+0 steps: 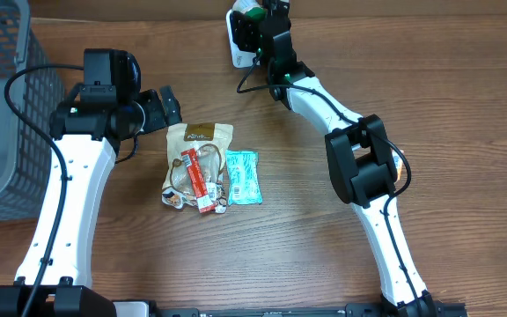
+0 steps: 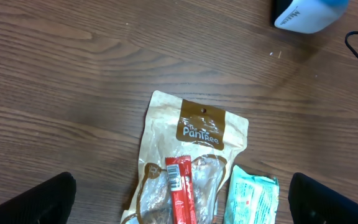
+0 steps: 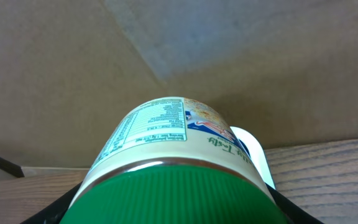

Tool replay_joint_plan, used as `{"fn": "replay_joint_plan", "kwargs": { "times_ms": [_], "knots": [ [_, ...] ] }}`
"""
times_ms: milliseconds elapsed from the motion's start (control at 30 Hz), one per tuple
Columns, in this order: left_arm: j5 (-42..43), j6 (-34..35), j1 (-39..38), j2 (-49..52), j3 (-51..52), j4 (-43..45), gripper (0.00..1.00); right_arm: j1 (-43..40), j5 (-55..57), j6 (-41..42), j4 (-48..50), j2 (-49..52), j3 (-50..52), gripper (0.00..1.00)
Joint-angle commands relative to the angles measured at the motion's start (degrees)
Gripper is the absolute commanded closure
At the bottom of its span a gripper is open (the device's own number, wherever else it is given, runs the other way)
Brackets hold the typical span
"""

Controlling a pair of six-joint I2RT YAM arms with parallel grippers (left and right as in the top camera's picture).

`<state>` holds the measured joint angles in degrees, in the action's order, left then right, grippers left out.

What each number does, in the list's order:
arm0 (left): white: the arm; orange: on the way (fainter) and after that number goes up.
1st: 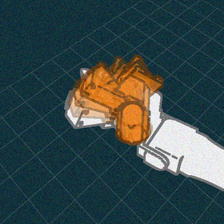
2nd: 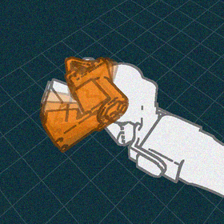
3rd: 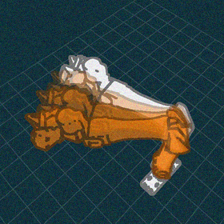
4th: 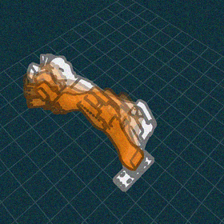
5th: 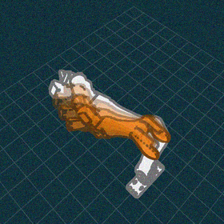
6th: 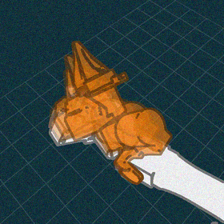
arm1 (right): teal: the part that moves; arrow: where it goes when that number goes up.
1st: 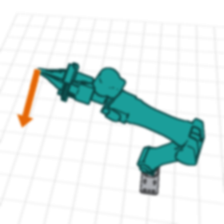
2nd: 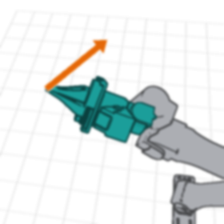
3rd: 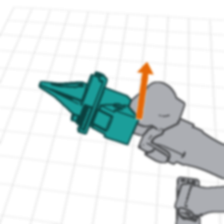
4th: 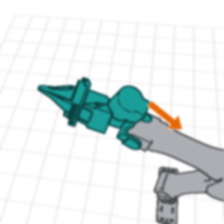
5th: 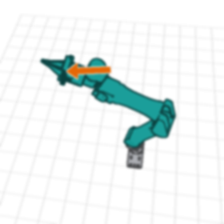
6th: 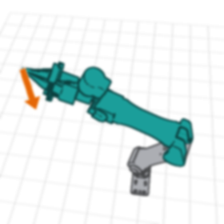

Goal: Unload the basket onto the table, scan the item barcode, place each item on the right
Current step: 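Carry the jar back toward the right side of the table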

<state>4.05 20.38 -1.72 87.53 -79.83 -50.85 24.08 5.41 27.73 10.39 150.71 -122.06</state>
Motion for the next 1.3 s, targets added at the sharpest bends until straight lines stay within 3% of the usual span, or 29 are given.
{"fn": "replay_joint_plan", "kwargs": {
  "times_ms": [0,300,500,833,1067,1267],
  "knots": [
    [-0.15,-1.53,0.20,-0.37,-0.44,0.09,0.00,-0.02,1.01,0.87,-1.22,-0.79,-0.85,0.82],
    [-0.13,-1.53,0.20,-0.37,-0.44,0.09,0.00,-0.02,0.98,0.79,-6.49,-0.79,-0.85,0.82],
    [-0.13,-1.53,0.20,-0.37,-0.44,0.09,0.00,-0.20,0.98,0.79,-3.72,-1.64,-0.87,0.81],
    [-0.13,-1.53,0.20,-0.37,-0.44,0.09,0.00,-1.25,0.98,-2.56,-5.33,-13.46,-0.87,0.81],
    [-0.15,-1.53,0.20,-0.37,-0.44,0.09,0.00,-4.46,1.03,-2.64,-22.62,-25.18,-0.87,0.81],
    [-0.15,-1.53,0.20,-0.37,-0.44,0.09,0.00,-11.43,1.01,-2.62,-47.32,-32.65,-0.87,0.81]
  ]
}}
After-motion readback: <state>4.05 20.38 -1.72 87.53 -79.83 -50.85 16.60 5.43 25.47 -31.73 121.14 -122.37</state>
